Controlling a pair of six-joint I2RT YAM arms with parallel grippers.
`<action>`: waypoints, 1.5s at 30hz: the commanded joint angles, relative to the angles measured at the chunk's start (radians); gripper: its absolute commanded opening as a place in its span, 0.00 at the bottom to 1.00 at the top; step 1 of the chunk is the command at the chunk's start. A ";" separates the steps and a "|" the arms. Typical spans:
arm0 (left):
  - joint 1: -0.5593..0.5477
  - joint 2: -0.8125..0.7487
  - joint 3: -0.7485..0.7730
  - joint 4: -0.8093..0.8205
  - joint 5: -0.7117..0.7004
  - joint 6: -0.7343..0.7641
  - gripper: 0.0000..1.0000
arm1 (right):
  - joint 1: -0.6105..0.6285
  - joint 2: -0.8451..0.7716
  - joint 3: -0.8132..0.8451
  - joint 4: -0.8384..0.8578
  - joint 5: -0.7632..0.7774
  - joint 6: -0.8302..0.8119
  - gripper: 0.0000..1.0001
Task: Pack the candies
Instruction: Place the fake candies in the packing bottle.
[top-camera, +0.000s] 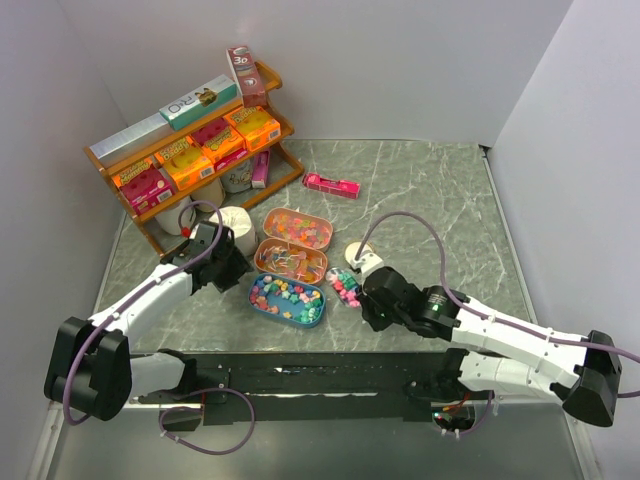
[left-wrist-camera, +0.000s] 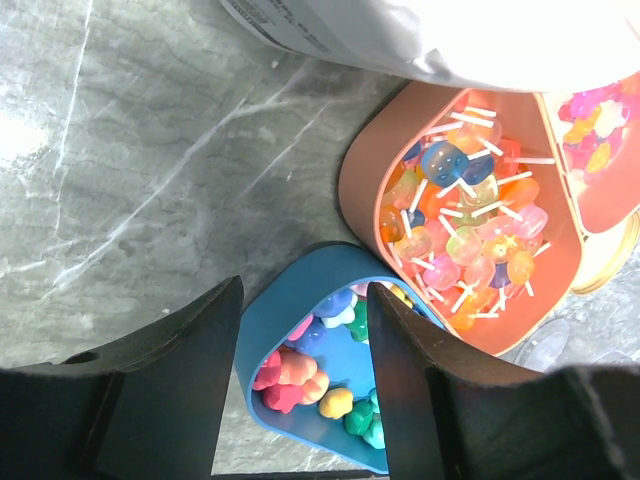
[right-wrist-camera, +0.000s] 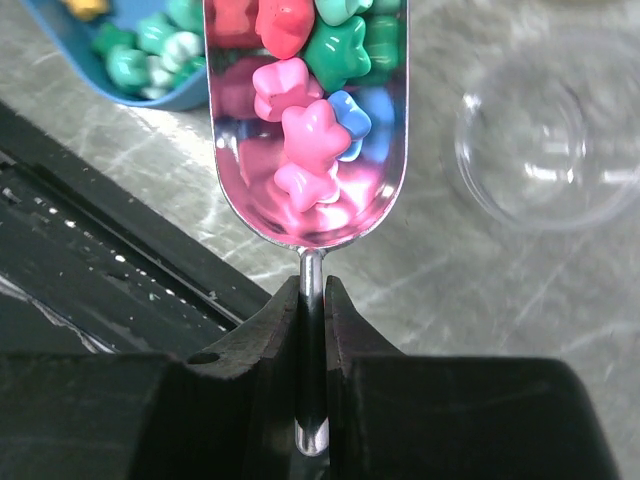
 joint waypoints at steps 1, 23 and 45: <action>0.003 0.004 0.020 0.040 0.009 0.027 0.59 | -0.007 -0.027 0.002 -0.063 0.113 0.147 0.00; 0.003 0.040 0.037 0.056 0.028 0.031 0.63 | -0.052 -0.125 0.079 -0.393 0.069 0.468 0.00; 0.003 0.027 0.012 0.099 0.044 0.000 0.75 | -0.352 0.024 0.227 -0.543 -0.229 0.284 0.00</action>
